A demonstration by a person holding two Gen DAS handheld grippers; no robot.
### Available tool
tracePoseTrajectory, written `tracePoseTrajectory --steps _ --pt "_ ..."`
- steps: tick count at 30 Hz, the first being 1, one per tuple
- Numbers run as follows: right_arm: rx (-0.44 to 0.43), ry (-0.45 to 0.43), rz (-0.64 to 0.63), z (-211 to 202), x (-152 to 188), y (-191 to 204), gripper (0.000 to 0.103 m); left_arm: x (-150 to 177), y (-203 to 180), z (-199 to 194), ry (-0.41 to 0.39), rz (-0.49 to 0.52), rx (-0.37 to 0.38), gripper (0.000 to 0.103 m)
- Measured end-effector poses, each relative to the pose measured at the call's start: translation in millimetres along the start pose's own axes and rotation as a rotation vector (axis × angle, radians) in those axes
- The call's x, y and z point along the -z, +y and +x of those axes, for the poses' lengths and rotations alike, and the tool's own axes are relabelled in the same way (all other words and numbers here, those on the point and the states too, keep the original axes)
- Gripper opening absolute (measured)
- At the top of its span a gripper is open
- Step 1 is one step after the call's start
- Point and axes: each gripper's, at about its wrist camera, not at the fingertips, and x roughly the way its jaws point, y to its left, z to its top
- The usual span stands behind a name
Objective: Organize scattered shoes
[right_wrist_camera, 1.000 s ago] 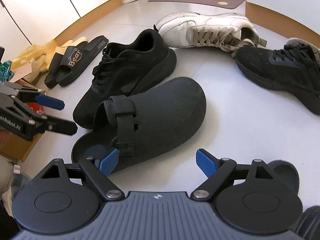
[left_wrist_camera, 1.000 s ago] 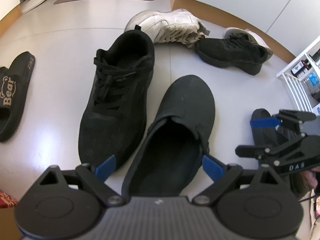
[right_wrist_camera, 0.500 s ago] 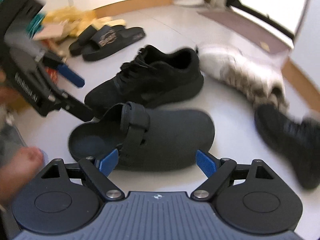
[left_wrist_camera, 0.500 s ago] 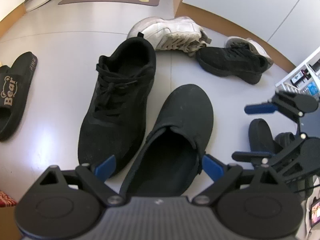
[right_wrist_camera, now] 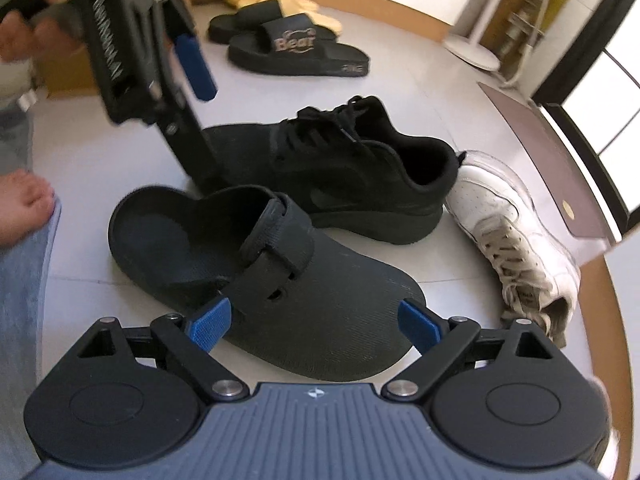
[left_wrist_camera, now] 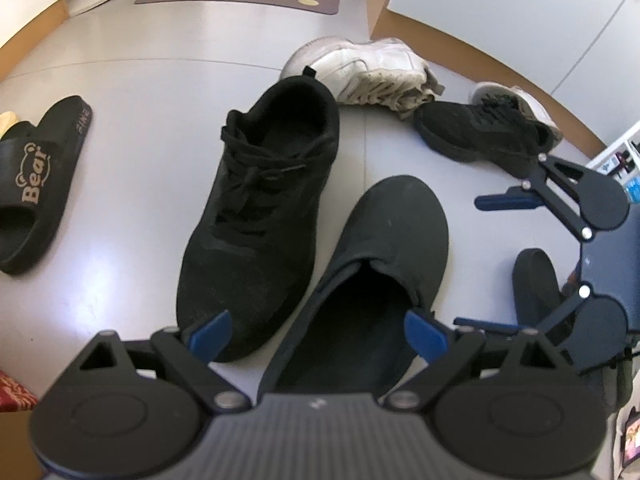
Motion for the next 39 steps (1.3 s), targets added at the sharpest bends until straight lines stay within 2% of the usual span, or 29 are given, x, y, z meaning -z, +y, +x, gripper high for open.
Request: tracePoseTrajectory --steps 3,12,15,22,29,39 --pt "-0.005 -0.04 -0.037 1.2 -2.3 1.6 0.094 0.2 -1.0 0.5 0.001 0.009 0.001 0.095" --pt "0.003 -0.036 -0.117 12.6 -13.7 -0.6 0.094 -1.2 4.7 -0.2 -0.002 -0.004 -0.014 0.095" --pt "-0.008 -0.052 -0.14 12.6 -14.2 -1.9 0.094 -1.8 8.1 2.0 -0.003 -0.039 -0.023 0.094" --pt "-0.063 -0.059 -0.317 16.2 -11.6 6.9 0.094 -0.2 12.6 5.3 0.006 -0.069 -0.008 0.091" --pt "-0.105 0.0 -0.456 23.8 -19.2 10.0 0.094 -0.4 21.6 4.6 0.003 -0.095 0.0 0.092" --pt "-0.258 0.115 -0.666 36.7 -39.7 19.3 0.094 -1.1 32.3 1.4 -0.007 -0.134 0.012 0.092"
